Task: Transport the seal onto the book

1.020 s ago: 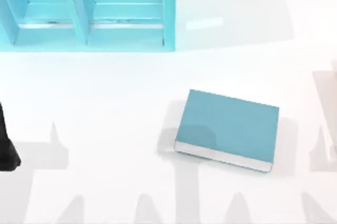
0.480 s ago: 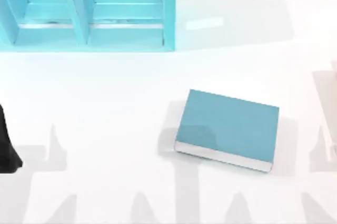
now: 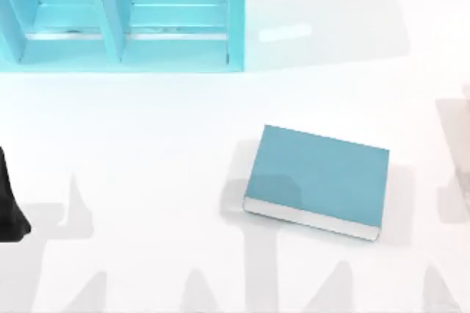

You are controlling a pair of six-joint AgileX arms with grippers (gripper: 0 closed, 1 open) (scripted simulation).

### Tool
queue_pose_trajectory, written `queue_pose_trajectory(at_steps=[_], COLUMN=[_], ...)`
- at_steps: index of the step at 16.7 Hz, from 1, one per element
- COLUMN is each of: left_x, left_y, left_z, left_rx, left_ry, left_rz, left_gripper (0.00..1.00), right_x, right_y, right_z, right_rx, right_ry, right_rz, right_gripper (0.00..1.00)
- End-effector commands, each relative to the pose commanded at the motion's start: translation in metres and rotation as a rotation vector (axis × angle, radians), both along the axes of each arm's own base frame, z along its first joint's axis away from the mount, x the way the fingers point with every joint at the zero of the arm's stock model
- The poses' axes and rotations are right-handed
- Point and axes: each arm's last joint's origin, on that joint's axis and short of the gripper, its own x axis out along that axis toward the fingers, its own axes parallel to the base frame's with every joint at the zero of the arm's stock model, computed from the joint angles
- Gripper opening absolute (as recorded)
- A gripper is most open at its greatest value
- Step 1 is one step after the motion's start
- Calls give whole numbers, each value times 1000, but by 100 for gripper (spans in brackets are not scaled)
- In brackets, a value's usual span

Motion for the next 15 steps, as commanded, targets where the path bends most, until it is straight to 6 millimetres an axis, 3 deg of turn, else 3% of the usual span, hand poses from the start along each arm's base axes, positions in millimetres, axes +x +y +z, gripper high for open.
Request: queue_pose_trajectory(at_steps=[4, 8, 11, 15], left_x=[0, 0, 0, 0], left_y=[0, 0, 0, 0], left_z=[0, 0, 0, 0], left_rx=[0, 0, 0, 0], left_ry=[0, 0, 0, 0], left_rz=[0, 0, 0, 0], left_gripper=[100, 100, 100, 100], right_x=[33, 85, 127, 175], right_y=[-12, -34, -57, -95], right_z=[47, 81, 90, 81], right_rx=[-41, -47, -31, 18], right_ry=[261, 539, 746, 996], right_rz=[-29, -47, -59, -64], right_gripper=[100, 100, 100, 100])
